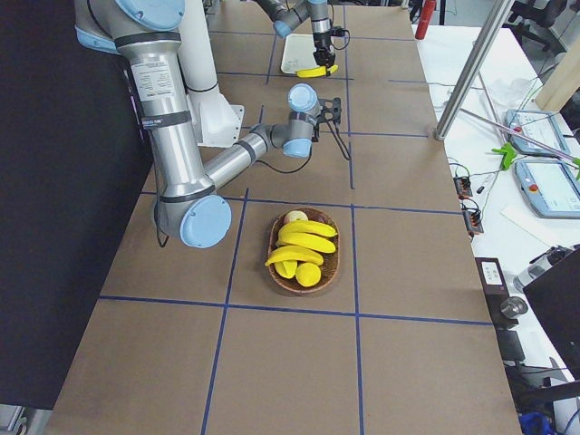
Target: Transfer all bananas from basket to plate
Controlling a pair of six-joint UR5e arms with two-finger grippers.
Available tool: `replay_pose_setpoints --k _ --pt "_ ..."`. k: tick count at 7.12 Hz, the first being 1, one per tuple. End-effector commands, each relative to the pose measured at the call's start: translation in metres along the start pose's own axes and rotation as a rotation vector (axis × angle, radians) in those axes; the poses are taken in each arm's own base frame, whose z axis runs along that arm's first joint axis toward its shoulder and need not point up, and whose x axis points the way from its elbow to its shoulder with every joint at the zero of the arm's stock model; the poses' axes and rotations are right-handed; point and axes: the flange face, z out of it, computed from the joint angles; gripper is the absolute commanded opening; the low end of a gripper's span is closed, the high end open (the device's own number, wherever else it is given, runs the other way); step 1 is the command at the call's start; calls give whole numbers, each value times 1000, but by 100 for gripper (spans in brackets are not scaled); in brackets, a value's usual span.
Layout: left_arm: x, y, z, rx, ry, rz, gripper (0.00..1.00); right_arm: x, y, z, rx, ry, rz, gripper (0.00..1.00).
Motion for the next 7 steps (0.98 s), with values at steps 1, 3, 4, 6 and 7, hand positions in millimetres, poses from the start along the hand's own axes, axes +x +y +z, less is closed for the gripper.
replay_pose_setpoints --k 1,3,4,6,7 --pt "-107 -47 -17 59 -124 60 0 84 -14 -27 -45 179 -124 100" --pt "-177 -82 -22 103 -133 40 2 138 -37 -84 -89 183 -141 100" --pt "-208 -130 -33 170 -159 -67 2 161 -47 -101 -95 230 -177 100" --pt "-259 -180 -38 132 -186 -156 3 184 -61 -123 -102 286 -216 100" --pt "-282 -188 -25 125 -221 -169 7 185 -61 -124 -103 286 -216 100"
